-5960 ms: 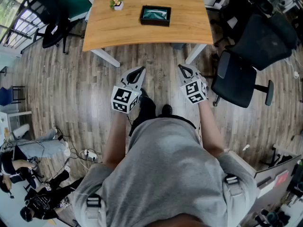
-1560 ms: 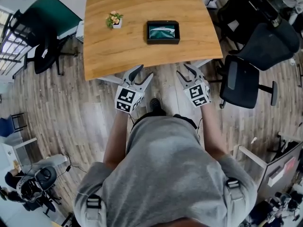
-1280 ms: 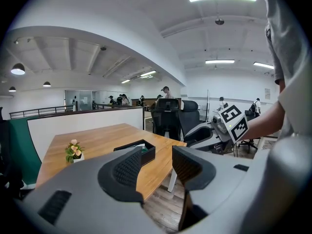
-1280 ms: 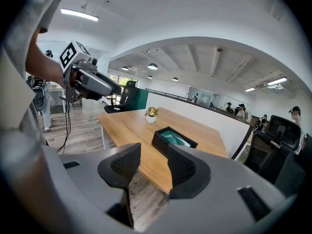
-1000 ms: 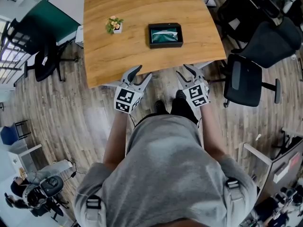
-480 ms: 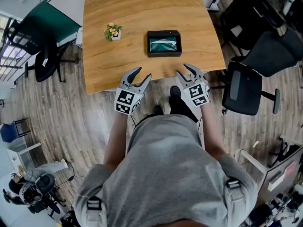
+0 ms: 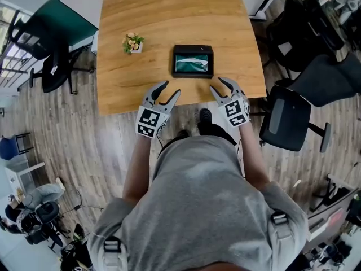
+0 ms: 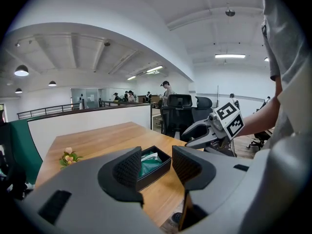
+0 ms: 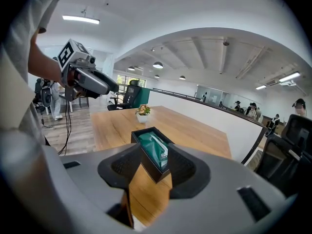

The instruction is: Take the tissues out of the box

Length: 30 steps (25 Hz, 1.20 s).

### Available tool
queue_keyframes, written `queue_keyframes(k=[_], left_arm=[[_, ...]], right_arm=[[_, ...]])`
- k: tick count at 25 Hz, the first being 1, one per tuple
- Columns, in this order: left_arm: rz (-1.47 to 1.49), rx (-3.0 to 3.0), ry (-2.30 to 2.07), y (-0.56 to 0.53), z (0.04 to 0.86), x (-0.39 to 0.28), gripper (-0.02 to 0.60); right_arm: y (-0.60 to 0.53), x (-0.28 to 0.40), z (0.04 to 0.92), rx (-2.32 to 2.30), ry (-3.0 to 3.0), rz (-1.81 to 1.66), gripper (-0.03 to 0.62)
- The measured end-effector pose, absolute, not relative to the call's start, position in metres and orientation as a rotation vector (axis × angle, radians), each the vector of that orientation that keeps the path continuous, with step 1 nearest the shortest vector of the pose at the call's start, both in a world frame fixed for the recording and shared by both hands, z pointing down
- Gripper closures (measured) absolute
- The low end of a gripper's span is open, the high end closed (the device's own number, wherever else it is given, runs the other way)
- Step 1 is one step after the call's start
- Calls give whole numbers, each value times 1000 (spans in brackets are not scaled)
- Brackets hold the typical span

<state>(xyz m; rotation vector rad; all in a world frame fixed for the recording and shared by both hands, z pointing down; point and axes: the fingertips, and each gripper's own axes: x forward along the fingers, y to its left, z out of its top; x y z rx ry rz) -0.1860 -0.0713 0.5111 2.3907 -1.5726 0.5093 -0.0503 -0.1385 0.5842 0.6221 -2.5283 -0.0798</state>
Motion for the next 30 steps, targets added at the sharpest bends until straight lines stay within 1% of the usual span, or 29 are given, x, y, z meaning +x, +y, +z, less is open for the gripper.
queue_keyframes(k=[17, 23, 30], left_arm=[[552, 2259, -1615, -125, 539, -178, 368], [553, 2264, -1580, -136, 544, -183, 368], [640, 2346, -1447, -159, 567, -192, 368]], right_arm=[[-211, -53, 605, 414, -2522, -120, 416], [-231, -55, 600, 446, -2511, -130, 416], [-245, -60, 612, 524, -2453, -90, 416]])
